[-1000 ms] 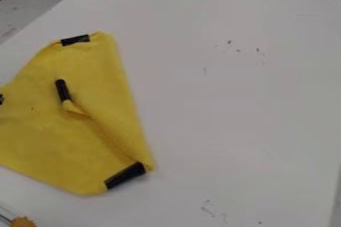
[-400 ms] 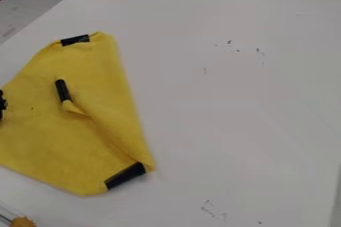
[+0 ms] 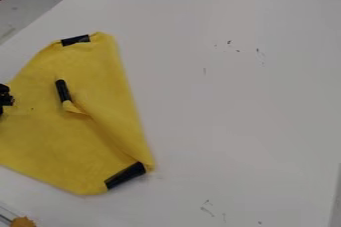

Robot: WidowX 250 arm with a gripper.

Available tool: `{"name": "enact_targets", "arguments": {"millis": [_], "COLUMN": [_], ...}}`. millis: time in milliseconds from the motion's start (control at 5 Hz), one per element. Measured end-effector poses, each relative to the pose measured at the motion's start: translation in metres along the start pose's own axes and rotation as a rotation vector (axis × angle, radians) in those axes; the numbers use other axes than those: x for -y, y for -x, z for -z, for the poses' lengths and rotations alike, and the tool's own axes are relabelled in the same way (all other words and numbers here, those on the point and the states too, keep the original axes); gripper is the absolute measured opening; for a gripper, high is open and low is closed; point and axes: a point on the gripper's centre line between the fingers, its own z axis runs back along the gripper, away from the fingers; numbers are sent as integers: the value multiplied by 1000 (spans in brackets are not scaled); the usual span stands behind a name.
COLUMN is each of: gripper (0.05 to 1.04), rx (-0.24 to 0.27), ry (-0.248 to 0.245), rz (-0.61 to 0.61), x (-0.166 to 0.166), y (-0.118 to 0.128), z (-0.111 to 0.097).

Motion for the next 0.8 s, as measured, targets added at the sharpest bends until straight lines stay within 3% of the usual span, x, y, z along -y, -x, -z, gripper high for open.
{"name": "enact_targets", "arguments": {"millis": [200,400,600,800], "gripper": [276,126,66,60], "rx": [-2,0,-37,-36], "ry": [-6,-29,-74,-116], "rz": [17,16,14,30], "x": [6,8,13,33], "y": [0,2,11,-2], "z": [1,-1,-11,-32]}}
